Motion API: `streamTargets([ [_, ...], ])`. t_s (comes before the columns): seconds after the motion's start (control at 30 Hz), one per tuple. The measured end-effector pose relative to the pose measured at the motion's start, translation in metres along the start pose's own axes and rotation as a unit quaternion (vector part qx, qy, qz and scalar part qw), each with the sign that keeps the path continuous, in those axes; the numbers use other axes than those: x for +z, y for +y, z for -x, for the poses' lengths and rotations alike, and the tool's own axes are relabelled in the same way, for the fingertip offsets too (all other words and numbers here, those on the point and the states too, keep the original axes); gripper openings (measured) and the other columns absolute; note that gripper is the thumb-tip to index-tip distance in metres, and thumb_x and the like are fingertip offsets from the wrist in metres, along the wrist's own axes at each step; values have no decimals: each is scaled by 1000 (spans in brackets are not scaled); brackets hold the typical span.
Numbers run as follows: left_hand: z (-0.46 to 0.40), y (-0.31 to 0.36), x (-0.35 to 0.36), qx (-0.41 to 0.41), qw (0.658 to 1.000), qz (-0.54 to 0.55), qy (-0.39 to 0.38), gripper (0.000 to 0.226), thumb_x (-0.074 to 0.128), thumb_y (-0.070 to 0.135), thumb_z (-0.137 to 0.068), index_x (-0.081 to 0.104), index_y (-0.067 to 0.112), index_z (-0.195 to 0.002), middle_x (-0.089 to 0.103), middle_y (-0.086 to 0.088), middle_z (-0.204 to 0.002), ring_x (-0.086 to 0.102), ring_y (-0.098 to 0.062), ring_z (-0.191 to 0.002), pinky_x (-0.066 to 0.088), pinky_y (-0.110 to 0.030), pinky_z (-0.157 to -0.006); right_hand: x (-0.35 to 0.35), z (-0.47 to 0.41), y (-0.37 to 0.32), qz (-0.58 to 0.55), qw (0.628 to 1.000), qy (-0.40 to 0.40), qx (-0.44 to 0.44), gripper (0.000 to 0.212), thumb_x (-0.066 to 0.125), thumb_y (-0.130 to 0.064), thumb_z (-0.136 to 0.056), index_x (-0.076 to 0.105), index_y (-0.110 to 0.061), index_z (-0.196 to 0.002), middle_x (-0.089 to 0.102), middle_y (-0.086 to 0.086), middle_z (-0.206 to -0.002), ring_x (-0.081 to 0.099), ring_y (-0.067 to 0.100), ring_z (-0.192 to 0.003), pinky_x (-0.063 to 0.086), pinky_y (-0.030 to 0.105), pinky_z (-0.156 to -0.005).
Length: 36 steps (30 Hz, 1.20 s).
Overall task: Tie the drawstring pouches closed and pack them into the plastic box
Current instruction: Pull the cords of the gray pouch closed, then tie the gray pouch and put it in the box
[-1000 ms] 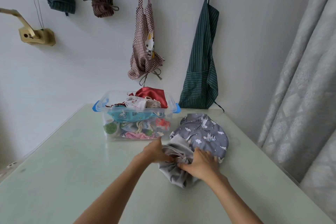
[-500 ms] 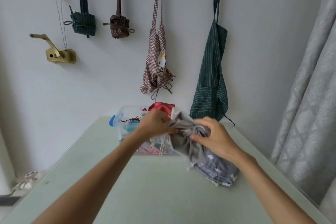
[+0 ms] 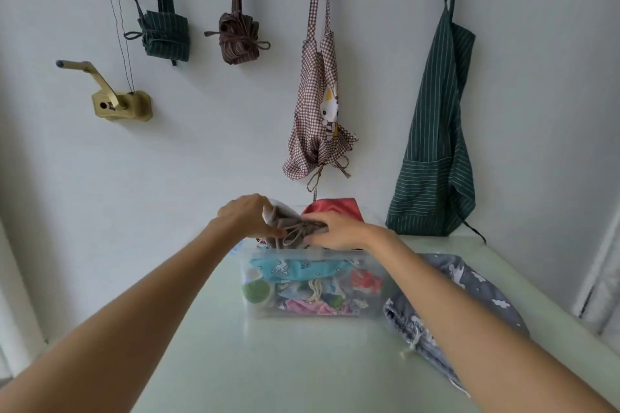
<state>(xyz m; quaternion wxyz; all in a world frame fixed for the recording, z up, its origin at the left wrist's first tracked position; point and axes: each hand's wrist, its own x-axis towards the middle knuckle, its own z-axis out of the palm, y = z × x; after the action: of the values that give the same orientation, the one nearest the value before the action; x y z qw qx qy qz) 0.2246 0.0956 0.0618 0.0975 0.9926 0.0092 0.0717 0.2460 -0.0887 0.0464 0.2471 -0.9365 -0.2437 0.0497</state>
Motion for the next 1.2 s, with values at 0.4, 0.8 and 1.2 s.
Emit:
streamTargets([
  [0.4,-9,25,21,36,974,-86,-208,49,31,42,-100,42,17,-140,50,-10,-136,50,-28,-121,41,-35,-98,20,-6,4,-23,994,-79,68,56,28,-11,-95,36,-39,-142,32,3,-151,45,22,-122,34,34,-101],
  [0.8,55,94,19,131,946,103,277,23,53,18,-90,67,25,-108,63,4,-115,55,-18,-102,43,-28,-77,1,126,64,47,975,218,-20,34,48,-19,-95,51,-24,-129,48,-14,-131,35,-3,-119,26,21,-105],
  [1.2,93,171,171,-100,953,240,-155,56,59,52,-83,55,12,-123,58,-11,-127,54,-30,-118,44,-32,-93,81,234,160,90,965,142,201,62,24,-50,-82,53,-26,-132,49,-5,-137,43,20,-127,32,25,-103],
])
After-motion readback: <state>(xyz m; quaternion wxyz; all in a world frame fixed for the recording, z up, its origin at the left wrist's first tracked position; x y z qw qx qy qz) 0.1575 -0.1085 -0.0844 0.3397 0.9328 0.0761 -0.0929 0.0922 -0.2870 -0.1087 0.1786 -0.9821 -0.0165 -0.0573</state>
